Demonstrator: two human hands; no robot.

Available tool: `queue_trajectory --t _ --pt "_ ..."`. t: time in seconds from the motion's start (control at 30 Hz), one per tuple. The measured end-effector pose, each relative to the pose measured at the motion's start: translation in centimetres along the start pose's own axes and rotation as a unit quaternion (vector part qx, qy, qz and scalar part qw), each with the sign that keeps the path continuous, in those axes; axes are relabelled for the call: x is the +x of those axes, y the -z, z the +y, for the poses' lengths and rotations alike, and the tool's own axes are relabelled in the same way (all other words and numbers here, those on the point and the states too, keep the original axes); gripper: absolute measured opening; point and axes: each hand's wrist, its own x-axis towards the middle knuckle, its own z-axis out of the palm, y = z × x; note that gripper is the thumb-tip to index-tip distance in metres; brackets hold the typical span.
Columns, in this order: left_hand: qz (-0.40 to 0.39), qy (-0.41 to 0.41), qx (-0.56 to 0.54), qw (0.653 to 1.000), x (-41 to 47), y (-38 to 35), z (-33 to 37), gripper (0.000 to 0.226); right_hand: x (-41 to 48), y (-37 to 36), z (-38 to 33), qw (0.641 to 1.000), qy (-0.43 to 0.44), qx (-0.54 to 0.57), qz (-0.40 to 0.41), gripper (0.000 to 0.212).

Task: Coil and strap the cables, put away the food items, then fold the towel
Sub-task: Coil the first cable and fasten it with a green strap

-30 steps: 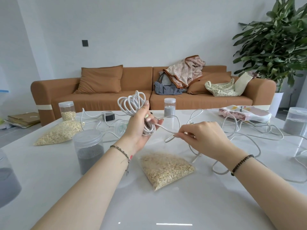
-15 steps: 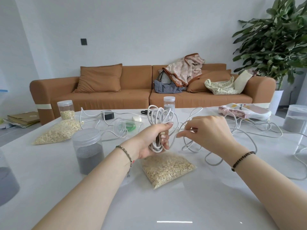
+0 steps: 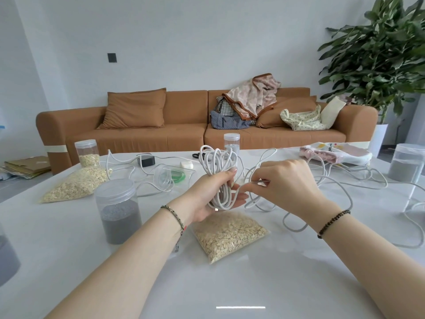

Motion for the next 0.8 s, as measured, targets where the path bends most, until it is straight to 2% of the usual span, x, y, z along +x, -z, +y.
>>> queue_trajectory --t 0.13,0.37,0.63,0.73,0.8 --pt "-0.003 0.003 0.044 0.999 -0.4 -0.4 -0.3 0.030 0.2 0.5 -0.2 1.000 -0.001 0.006 0.000 0.052" --pt "-0.062 -0.010 0.076 0.995 -0.4 -0.7 -0.2 0.030 0.2 0.4 -0.3 0.999 -0.005 0.042 -0.031 0.054" --pt "-0.085 0.028 0.085 0.992 -0.7 0.2 0.5 0.031 0.2 0.6 0.5 0.998 -0.011 0.046 -0.043 0.060" --pt "-0.084 0.024 0.036 0.996 -0.9 0.2 0.9 0.035 0.2 1.0 0.5 0.997 -0.028 0.059 -0.033 0.059" --pt "-0.084 0.015 -0.016 0.996 -1.1 0.1 1.1 0.034 0.4 1.6 0.5 0.990 -0.076 0.115 -0.032 0.061"
